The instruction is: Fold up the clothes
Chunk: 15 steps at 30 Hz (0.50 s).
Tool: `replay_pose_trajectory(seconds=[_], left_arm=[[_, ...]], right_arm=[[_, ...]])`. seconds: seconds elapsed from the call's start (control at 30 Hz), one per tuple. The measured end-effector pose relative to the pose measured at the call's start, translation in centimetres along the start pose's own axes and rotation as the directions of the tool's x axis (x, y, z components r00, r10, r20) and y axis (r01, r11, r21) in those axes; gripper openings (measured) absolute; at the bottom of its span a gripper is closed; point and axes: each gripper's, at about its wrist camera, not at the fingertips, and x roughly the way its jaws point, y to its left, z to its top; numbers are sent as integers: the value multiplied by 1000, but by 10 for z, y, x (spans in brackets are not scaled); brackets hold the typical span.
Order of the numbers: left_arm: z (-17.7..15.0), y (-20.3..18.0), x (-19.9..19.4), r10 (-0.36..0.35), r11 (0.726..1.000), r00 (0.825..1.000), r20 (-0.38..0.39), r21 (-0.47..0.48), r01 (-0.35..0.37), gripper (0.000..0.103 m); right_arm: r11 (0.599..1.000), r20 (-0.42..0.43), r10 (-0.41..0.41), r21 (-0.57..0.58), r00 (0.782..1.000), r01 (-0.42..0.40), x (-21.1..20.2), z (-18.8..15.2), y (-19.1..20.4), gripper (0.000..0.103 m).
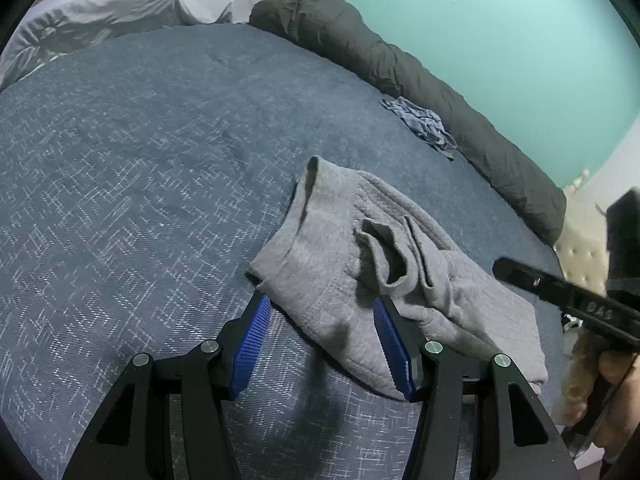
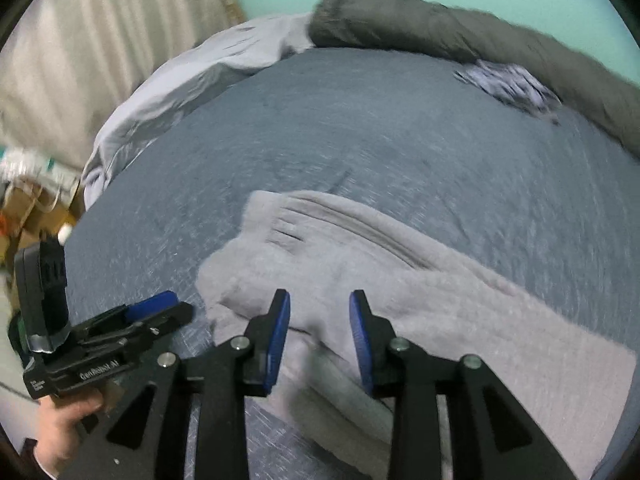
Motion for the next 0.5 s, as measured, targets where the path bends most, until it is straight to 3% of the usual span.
replay_pose_trajectory(seconds=[0.23, 0.5], left_arm=[[2, -14, 1, -58, 998, 998, 3, 24, 58, 58], [7, -61, 4, -122, 985, 992, 3, 120, 121, 57]], right_arm=[[989, 0, -53, 137, 999, 53, -21, -27, -70, 30], [963, 30, -114, 251, 993, 103, -61, -65, -142, 31]])
